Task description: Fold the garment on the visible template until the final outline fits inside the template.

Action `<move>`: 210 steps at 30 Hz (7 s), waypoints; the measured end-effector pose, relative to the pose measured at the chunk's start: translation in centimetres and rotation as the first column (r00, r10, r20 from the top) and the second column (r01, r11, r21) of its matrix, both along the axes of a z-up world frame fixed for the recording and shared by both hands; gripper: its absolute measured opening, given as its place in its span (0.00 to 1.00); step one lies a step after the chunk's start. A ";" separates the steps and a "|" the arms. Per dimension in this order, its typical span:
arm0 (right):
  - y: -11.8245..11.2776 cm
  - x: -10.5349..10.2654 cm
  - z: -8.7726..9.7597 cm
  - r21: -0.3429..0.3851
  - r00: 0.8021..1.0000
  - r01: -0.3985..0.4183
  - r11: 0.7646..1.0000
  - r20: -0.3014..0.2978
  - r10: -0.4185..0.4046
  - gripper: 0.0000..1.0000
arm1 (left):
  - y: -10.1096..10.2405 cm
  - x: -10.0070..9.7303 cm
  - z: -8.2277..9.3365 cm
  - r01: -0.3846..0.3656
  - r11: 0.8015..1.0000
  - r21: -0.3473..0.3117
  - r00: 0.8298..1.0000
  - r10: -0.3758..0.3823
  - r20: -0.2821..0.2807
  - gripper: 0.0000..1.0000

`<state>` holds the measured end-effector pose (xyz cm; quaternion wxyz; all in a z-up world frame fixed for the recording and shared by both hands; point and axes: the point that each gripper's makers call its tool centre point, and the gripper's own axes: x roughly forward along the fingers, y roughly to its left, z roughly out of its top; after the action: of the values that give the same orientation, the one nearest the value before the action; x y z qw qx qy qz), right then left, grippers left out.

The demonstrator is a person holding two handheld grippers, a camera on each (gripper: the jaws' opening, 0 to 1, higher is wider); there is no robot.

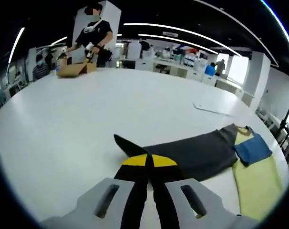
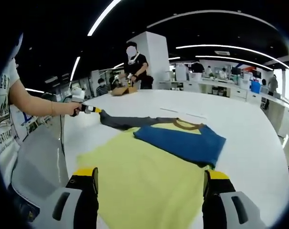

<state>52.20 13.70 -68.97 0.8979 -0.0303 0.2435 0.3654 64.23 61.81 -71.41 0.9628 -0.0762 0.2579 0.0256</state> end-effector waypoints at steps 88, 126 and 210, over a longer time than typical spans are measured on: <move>0.0 -2.9 -1.2 0.027 1.000 0.017 0.999 -0.021 -0.017 0.91 | -25.2 6.7 6.2 0.516 0.857 0.018 0.850 -0.514 0.113 0.00; -0.6 -3.2 -1.7 0.020 0.999 0.030 0.999 -0.033 -0.030 0.91 | -35.0 7.7 6.9 0.639 0.770 -0.005 0.762 -0.632 0.141 0.00; -2.4 -2.6 -2.6 0.044 0.992 0.118 0.992 -0.048 -0.116 0.94 | -51.3 3.1 -0.2 0.866 0.500 -0.031 0.501 -0.863 0.063 0.00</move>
<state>49.64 11.28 -71.55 0.9126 0.0135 0.2564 0.3182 67.28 10.46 -71.60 0.8492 0.0341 0.2431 -0.4675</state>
